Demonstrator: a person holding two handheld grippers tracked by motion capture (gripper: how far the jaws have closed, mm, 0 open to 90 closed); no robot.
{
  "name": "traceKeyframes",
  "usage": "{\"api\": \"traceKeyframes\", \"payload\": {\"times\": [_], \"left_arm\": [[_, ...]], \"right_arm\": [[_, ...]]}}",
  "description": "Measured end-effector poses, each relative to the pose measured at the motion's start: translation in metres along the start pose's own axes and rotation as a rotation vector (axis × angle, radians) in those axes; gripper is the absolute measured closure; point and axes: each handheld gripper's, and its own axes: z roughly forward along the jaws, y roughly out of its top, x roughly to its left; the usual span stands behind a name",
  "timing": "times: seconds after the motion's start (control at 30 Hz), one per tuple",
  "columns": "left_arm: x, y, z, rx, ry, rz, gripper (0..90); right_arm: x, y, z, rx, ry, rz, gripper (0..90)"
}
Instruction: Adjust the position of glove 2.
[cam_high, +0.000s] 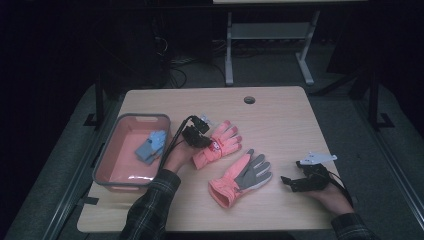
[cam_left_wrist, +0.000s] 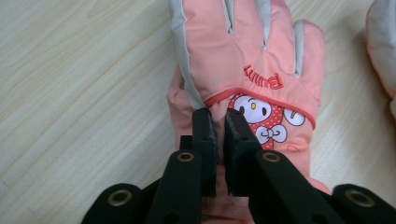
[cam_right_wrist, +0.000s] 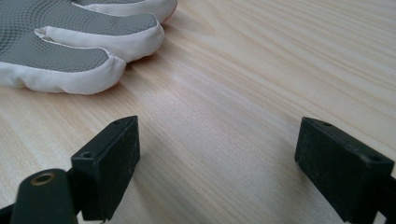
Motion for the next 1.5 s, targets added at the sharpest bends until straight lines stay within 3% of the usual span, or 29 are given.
{"api": "traceKeyframes", "payload": {"times": [0.33,0.53,0.83,1.07,1.3,1.4,1.5], "left_arm": [[-0.002,0.001,-0.031,-0.049,-0.092,-0.076,86.2],[-0.014,0.004,-0.055,-0.071,-0.118,-0.056,86.1],[-0.046,0.010,-0.079,-0.093,-0.139,-0.046,86.1],[-0.074,0.013,-0.078,-0.078,-0.160,-0.020,86.1],[-0.087,0.016,-0.072,-0.063,-0.173,-0.032,86.1],[-0.097,0.018,-0.063,-0.021,-0.188,-0.004,86.0],[-0.103,0.018,-0.053,-0.004,-0.192,-0.003,85.7]], "right_arm": [[0.001,0.000,0.000,0.003,-0.004,0.000,13.4],[0.001,0.000,0.000,0.004,-0.005,-0.002,13.4],[0.000,0.000,0.000,0.004,-0.006,-0.006,13.4],[0.000,0.000,0.000,0.004,-0.006,-0.005,13.4],[0.000,0.000,0.000,0.002,-0.007,-0.010,13.4],[0.000,0.000,0.000,0.002,-0.007,-0.010,13.4],[0.000,0.000,0.000,0.001,-0.007,-0.011,13.4]]}}
